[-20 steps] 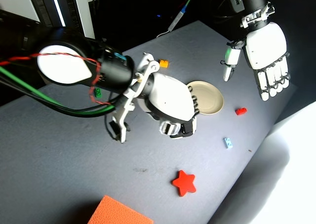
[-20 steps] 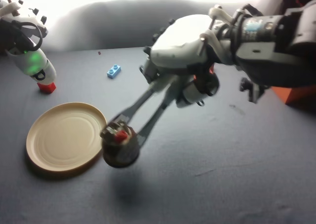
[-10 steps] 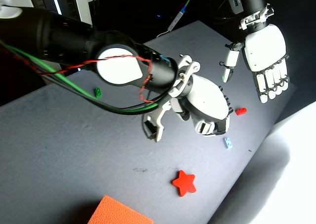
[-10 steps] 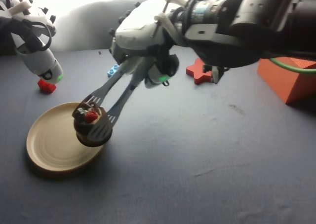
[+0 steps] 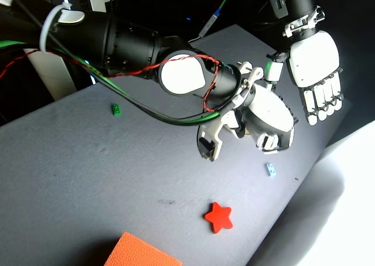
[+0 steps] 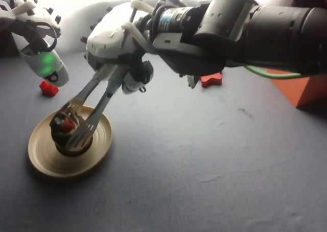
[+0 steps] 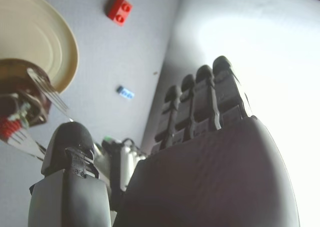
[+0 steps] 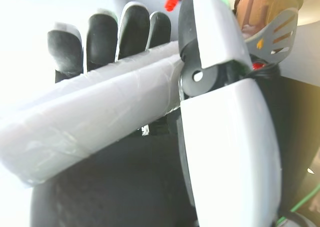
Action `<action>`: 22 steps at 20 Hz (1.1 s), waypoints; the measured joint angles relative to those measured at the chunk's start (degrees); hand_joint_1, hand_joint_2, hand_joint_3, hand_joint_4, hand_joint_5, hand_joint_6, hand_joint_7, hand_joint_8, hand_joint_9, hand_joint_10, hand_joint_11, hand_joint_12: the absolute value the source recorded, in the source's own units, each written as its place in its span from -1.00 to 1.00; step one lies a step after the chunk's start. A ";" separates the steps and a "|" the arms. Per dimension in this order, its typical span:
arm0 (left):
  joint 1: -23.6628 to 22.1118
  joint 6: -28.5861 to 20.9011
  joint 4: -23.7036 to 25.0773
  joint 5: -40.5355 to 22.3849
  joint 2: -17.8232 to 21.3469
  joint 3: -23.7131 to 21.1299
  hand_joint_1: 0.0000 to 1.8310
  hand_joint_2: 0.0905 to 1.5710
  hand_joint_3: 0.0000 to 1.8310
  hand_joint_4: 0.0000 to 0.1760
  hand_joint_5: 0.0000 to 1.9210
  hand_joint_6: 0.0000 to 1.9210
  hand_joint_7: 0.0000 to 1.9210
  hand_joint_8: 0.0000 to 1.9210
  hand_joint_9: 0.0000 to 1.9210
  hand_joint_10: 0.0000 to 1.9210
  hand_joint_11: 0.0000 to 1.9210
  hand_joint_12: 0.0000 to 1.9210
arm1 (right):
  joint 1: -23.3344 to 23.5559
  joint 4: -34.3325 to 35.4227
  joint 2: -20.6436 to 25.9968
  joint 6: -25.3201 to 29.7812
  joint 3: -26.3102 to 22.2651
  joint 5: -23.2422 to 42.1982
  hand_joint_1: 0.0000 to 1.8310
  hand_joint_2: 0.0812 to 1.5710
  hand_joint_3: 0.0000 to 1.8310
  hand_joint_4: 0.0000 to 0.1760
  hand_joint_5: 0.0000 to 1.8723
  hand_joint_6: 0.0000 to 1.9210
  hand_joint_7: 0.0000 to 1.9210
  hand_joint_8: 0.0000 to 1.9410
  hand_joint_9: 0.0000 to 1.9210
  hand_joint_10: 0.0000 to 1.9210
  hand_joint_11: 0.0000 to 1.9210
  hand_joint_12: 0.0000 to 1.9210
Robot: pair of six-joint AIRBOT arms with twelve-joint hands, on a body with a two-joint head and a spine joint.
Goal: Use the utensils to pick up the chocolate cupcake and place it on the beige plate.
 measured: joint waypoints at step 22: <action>0.02 0.02 -0.24 -0.24 0.00 0.07 -0.65 0.40 -1.00 -1.00 -1.00 -1.00 -0.99 -1.00 -1.00 -1.00 -1.00 -1.00 | -5.01 0.48 -2.82 -1.46 4.90 6.56 0.47 0.51 -1.00 -1.00 -0.23 0.35 -0.19 0.34 -0.19 0.52 -0.36 0.79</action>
